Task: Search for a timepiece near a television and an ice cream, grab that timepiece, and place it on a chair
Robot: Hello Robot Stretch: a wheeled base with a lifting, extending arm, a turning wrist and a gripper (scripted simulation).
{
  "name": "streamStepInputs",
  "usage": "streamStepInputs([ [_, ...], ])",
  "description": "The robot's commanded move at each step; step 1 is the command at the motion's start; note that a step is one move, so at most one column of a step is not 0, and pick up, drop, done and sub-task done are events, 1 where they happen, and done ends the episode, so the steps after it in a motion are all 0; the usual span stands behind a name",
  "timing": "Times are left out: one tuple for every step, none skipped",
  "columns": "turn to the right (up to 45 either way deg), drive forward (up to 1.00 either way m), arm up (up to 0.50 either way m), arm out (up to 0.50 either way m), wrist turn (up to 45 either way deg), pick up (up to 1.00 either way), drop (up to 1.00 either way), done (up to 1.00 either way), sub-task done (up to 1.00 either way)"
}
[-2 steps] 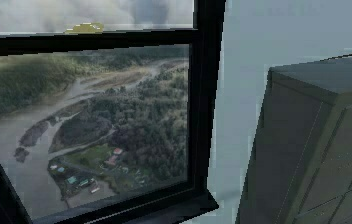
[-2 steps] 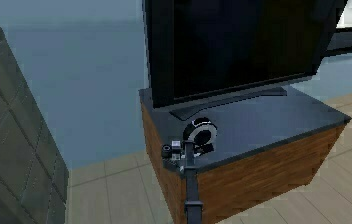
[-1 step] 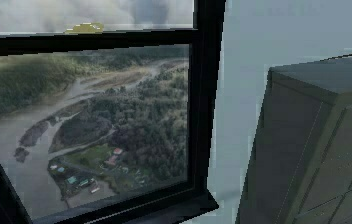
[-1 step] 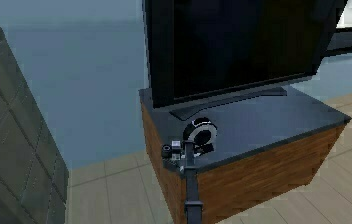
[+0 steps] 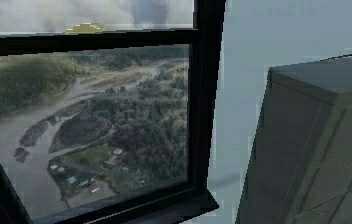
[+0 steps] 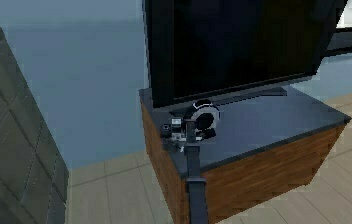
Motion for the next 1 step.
streamStepInputs([
  [0.0,0.0,0.28,0.0,0.0,0.0,0.0,0.0,0.0],
])
